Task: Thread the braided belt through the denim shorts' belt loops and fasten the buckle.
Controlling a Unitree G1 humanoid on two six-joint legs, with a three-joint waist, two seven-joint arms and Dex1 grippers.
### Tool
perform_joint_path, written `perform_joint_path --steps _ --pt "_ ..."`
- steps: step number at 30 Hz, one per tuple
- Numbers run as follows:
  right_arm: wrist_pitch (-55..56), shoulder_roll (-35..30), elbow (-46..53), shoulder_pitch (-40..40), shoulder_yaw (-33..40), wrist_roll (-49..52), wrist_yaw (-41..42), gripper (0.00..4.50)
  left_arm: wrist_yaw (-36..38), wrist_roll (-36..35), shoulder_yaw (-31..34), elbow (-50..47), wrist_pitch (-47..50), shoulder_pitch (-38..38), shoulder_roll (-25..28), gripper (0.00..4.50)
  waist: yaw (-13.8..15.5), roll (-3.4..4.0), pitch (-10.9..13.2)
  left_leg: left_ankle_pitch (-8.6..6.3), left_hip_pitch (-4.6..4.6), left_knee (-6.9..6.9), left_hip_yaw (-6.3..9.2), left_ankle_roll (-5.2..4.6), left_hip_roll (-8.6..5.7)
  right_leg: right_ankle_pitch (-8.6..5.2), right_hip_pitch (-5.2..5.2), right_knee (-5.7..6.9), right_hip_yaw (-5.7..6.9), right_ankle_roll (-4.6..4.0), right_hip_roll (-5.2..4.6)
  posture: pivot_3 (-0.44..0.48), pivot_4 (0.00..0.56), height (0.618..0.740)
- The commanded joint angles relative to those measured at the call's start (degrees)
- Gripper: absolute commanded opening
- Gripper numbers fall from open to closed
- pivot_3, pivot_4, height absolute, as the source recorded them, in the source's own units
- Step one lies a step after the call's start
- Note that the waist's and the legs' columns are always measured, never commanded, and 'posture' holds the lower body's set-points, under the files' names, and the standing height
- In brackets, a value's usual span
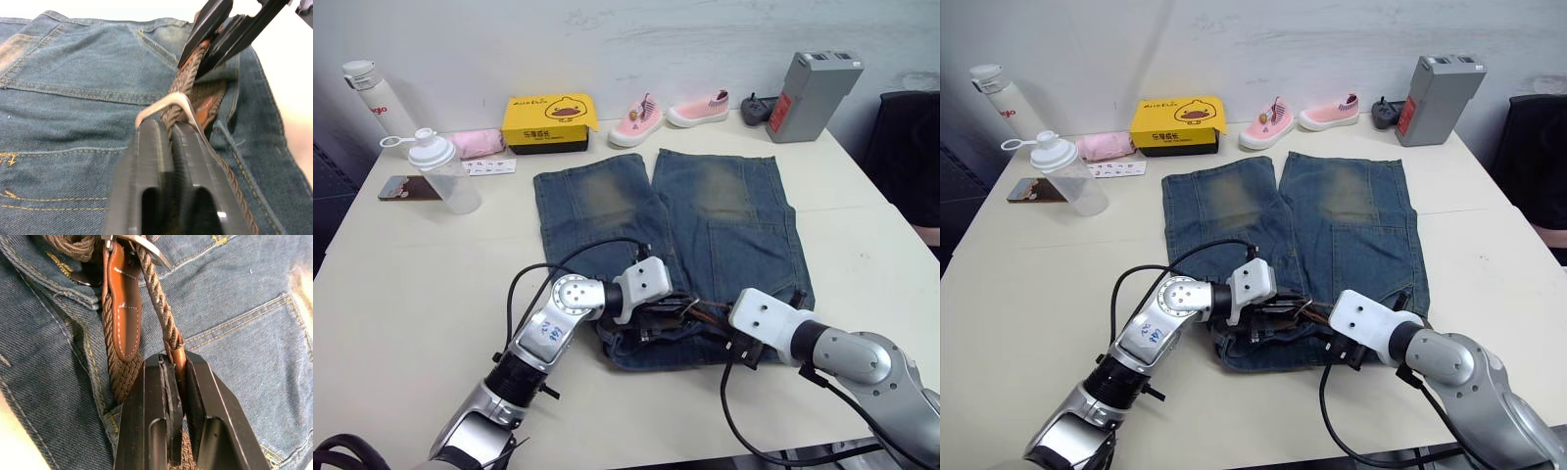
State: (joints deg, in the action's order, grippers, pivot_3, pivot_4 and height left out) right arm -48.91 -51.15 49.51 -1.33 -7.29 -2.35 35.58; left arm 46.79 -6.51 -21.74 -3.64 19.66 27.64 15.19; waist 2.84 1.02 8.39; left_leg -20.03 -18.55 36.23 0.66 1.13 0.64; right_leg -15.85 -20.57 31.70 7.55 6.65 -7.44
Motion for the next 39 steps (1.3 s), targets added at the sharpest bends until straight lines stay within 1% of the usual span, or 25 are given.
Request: perform_joint_path --steps 1,3,4,6,7,8,9,10,11,13,15,16,18,19,21,24,26,29,32,33,39 --pt "-0.1 -0.4 1.1 0.3 -0.1 -0.9 -0.4 0.00 0.5 -4.6 3.8 -5.0 2.9 -0.4 0.1 2.41 0.0 0.01 0.0 0.00 0.01 0.00 0.00 0.00 0.01 0.00 0.00 0.04 0.00 0.00 0.00 0.000 0.150 0.739" --pt "0.2 -0.5 1.0 0.0 0.4 -1.0 -0.6 0.00 1.2 -8.7 7.7 -8.1 7.7 -1.5 1.9 3.23 -0.1 0.00 0.0 0.00 0.00 0.00 0.00 0.00 0.00 0.00 0.00 0.04 -0.01 0.00 0.00 0.000 0.150 0.739" --pt "0.4 -0.3 1.0 -0.2 0.8 -0.8 -0.7 0.00 1.9 -11.2 9.9 -9.6 10.1 -2.3 3.3 3.74 -0.1 -0.01 0.0 0.00 0.01 0.00 0.01 0.00 0.01 0.00 0.01 0.05 0.00 0.00 0.00 0.000 0.150 0.739" --pt "1.1 0.0 0.8 -0.4 1.4 -0.6 -0.8 0.00 2.1 -14.5 13.2 -11.4 13.8 -3.5 5.3 4.47 -0.4 0.01 0.0 0.00 0.02 -0.01 0.01 0.01 0.03 0.00 0.00 0.07 0.00 0.00 0.01 0.000 0.150 0.739" --pt "1.3 0.1 0.8 -0.5 1.5 -0.6 -0.8 0.00 1.8 -15.4 13.9 -11.8 14.8 -3.6 5.8 4.47 -0.5 0.04 0.0 0.01 0.03 -0.02 0.01 0.02 0.05 -0.01 0.00 0.08 -0.01 -0.01 0.03 0.000 0.150 0.739" --pt "2.4 0.0 0.6 -0.9 1.7 -0.7 -0.9 0.00 2.8 -17.9 15.9 -12.5 16.2 -4.7 7.0 4.34 -0.5 0.04 0.0 0.02 0.05 -0.02 0.01 0.04 0.04 -0.01 0.00 0.09 0.00 -0.01 0.02 0.000 0.150 0.739" --pt "3.3 0.0 0.5 -1.2 1.9 -0.8 -0.9 0.00 3.7 -19.8 17.2 -13.1 17.1 -5.4 7.8 4.11 -0.5 0.04 0.0 0.02 0.05 0.00 0.01 0.04 0.03 -0.01 0.00 0.08 -0.01 -0.01 0.02 0.000 0.150 0.739" --pt "4.5 -0.1 0.2 -1.8 2.4 -1.0 -1.0 0.00 5.0 -20.9 18.0 -13.5 17.5 -6.7 9.2 3.66 -0.4 0.05 0.0 0.02 0.05 0.00 0.03 0.04 0.02 -0.01 0.02 0.08 0.00 -0.01 0.00 0.000 0.150 0.739" --pt "5.4 -0.2 -0.1 -2.3 2.7 -1.1 -1.0 0.00 5.8 -21.6 18.3 -13.8 17.7 -7.5 10.2 3.35 -0.4 0.05 0.0 0.02 0.04 -0.01 0.03 0.03 0.01 -0.01 0.02 0.08 0.00 -0.01 0.00 0.000 0.150 0.739" --pt "7.6 -0.3 -0.7 -3.7 3.9 -1.4 -1.0 0.00 8.1 -18.8 14.6 -14.1 15.6 -9.7 13.5 2.41 -0.4 0.09 0.0 0.01 0.04 -0.03 0.03 0.04 0.02 -0.01 0.02 0.06 0.00 -0.01 0.00 0.000 0.150 0.739" --pt "9.2 -0.2 -0.9 -5.1 5.1 -1.2 -0.6 0.00 8.2 -15.7 10.9 -13.6 13.9 -10.6 15.1 1.30 -0.2 0.11 0.0 0.01 0.04 -0.03 0.02 0.04 0.01 -0.01 0.01 0.03 0.00 -0.02 0.01 0.000 0.150 0.739" --pt "10.1 -0.1 -1.1 -5.9 5.9 -1.1 -0.6 0.00 8.2 -14.1 9.1 -13.1 12.6 -10.9 15.6 0.96 0.0 0.12 0.0 0.01 0.05 -0.03 0.00 0.04 -0.01 -0.01 0.01 -0.01 -0.01 -0.02 -0.01 0.000 0.150 0.739" --pt "12.3 -0.1 -1.2 -8.3 7.9 -1.1 -0.2 0.00 6.3 -9.0 5.7 -10.7 9.8 -10.9 16.1 0.96 0.4 0.12 -0.1 0.00 0.03 0.00 0.02 0.03 -0.03 -0.01 0.01 -0.14 -0.01 -0.02 -0.03 0.000 0.150 0.739" --pt "14.5 0.0 -1.2 -10.7 10.0 -0.8 0.3 0.00 6.2 -6.1 3.6 -9.0 7.1 -11.2 16.6 0.96 0.4 0.11 -0.1 0.00 0.04 0.00 0.01 0.03 -0.03 -0.02 0.01 -0.16 -0.02 -0.03 -0.03 0.000 0.150 0.739" --pt "18.4 0.3 -1.5 -14.7 13.4 -0.3 1.2 0.00 6.7 -3.0 1.4 -7.1 3.5 -11.6 17.4 0.96 0.3 0.11 -0.1 -0.01 0.04 -0.03 -0.01 0.02 -0.03 -0.03 0.01 -0.15 -0.04 -0.05 -0.03 0.000 0.150 0.739" --pt "27.8 -1.0 -6.7 -25.9 24.6 -2.4 5.0 0.00 7.4 1.8 -1.6 -4.7 -2.2 -12.4 19.7 0.96 0.3 0.15 -0.1 -0.04 -0.06 -0.11 -0.10 0.02 0.02 -0.06 0.02 -0.15 -0.10 -0.10 0.00 0.000 0.150 0.739" --pt "33.0 -1.8 -12.5 -32.0 31.7 -4.8 6.6 0.00 7.5 3.0 -1.7 -3.5 -4.7 -12.8 20.6 0.96 0.3 0.21 -0.2 -0.09 0.00 -0.15 -0.19 0.01 0.03 -0.11 0.10 -0.14 -0.13 -0.15 0.00 0.000 0.150 0.739" --pt "36.6 -2.5 -20.4 -34.9 38.9 -7.5 6.1 0.00 7.7 2.7 -0.8 -2.7 -6.4 -13.3 21.1 0.96 0.0 0.11 -0.3 -0.20 0.20 -0.13 -0.47 -0.07 0.09 -0.12 0.12 -0.08 -0.31 -0.17 0.00 0.000 0.150 0.739" --pt "39.3 -2.8 -23.0 -34.8 40.5 -8.9 5.9 0.00 7.7 2.1 -0.3 -2.4 -6.9 -13.5 21.0 0.96 -0.3 0.18 -0.4 -0.37 0.30 -0.10 -0.66 -0.25 0.18 -0.22 0.10 -0.03 -0.38 -0.34 -0.01 0.000 0.150 0.739" --pt "38.9 -2.5 -23.2 -33.6 40.3 -8.7 5.4 0.00 7.7 2.2 -0.2 -2.4 -7.3 -13.6 21.1 0.96 -0.2 0.19 -0.4 -0.39 0.30 -0.11 -0.66 -0.29 0.17 -0.23 0.09 -0.02 -0.39 -0.34 -0.01 0.000 0.150 0.739" --pt "39.1 -0.7 -21.7 -30.0 35.9 -9.8 4.1 0.00 7.4 1.5 0.7 -3.1 -8.4 -14.5 20.8 0.96 0.4 0.21 -0.4 -0.34 0.25 -0.07 -0.61 -0.17 0.08 -0.17 0.08 -0.02 -0.52 -0.22 0.00 0.000 0.150 0.739"
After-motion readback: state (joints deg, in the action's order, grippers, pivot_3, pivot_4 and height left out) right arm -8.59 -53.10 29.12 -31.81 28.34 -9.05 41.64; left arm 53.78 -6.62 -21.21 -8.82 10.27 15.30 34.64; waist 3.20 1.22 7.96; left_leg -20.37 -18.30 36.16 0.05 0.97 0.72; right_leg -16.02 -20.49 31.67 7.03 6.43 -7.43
